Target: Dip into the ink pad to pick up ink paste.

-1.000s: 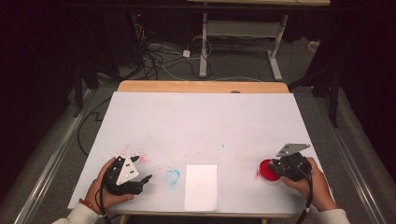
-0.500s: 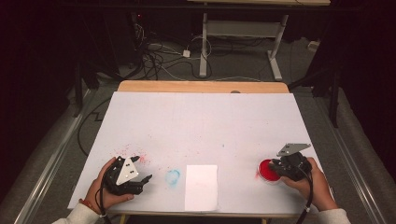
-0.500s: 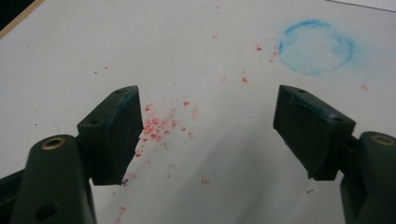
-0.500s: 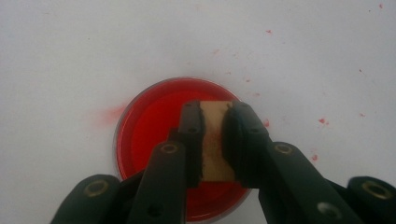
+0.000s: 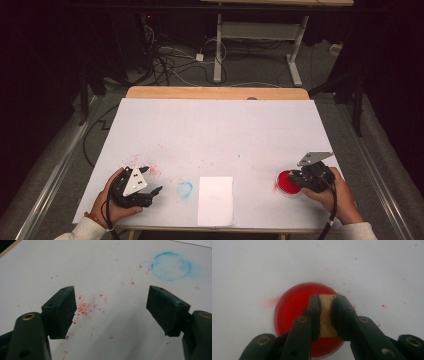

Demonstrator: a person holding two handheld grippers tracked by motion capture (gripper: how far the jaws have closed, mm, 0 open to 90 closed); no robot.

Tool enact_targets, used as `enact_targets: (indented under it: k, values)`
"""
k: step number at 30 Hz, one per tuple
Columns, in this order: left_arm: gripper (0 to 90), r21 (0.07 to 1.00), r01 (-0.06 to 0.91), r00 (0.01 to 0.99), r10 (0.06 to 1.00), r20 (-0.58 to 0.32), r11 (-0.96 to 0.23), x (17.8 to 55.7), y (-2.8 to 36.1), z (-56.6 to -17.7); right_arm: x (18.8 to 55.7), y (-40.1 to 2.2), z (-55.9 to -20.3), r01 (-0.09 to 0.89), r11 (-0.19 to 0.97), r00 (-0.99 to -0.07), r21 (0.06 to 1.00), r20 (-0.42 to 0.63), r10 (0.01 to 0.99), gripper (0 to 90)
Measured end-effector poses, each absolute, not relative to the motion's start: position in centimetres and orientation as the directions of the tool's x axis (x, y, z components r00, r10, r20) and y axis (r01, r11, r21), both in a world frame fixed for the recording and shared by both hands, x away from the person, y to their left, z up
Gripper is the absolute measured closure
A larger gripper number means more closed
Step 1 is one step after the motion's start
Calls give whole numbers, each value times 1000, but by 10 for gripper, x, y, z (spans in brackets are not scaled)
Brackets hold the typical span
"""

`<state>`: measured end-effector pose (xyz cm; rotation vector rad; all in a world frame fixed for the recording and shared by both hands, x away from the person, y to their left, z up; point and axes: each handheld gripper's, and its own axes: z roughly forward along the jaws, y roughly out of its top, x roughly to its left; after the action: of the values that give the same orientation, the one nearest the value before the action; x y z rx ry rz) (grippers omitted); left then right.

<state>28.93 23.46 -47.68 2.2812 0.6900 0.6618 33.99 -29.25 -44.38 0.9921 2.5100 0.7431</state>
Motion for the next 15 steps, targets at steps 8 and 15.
enact_targets:
  k: [8,15]
  values:
    - [233,706,290,736,622,267,-647,289,234,-477,333,-289,-427,487,598,-701,636,-124,702,766]
    - [233,703,291,738,620,266,-649,289,234,-478,331,-291,-425,483,596,-700,641,-125,703,766]
